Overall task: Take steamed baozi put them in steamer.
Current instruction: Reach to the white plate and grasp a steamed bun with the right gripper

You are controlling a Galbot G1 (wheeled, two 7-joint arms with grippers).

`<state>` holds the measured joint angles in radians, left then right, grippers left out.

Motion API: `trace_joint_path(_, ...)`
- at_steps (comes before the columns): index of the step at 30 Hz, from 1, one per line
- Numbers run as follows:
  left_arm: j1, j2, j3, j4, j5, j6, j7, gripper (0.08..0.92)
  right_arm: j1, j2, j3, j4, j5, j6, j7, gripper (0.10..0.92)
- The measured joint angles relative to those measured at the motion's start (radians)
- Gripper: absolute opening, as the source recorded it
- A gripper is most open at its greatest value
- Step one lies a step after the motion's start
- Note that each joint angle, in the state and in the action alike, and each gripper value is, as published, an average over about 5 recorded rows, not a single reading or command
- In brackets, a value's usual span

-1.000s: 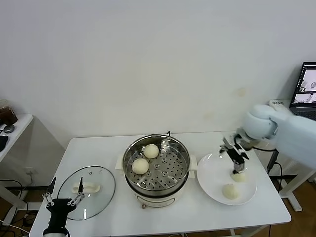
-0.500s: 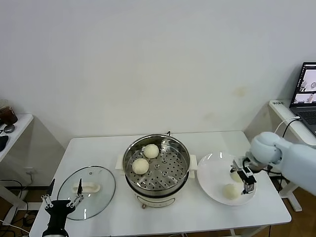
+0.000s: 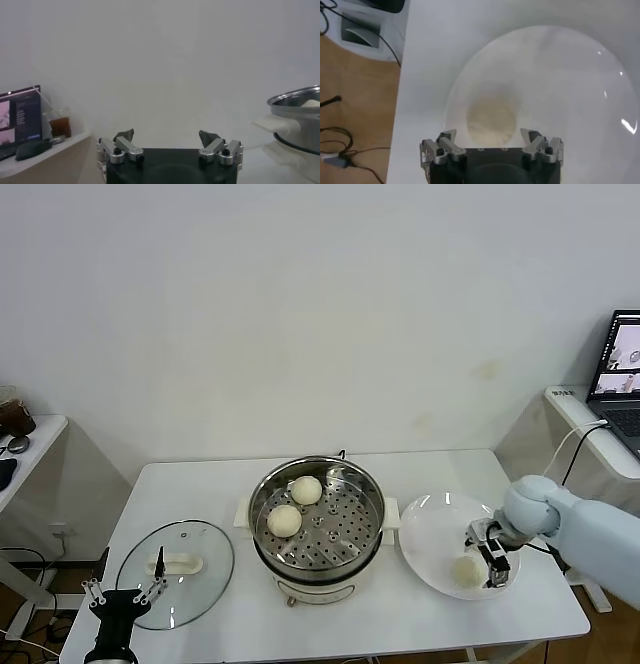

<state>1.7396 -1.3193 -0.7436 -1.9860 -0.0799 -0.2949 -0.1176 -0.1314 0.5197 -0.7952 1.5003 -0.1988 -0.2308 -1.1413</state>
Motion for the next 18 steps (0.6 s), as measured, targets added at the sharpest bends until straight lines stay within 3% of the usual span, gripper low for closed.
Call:
trace_joint_path(5,-0.001,-0.001,-0.001,0.003,0.001,-0.001,0.0,0.823,-0.027,0.023,0.025,-0.026,-0.008,-0.003,0.008,0.748)
trace_joint_path(18,0.006,-0.002,-0.005,-0.005,0.001,-0.003,-0.001,0.823,-0.053,0.041,0.049,-0.04,-0.014,-0.026,0.002,0.507)
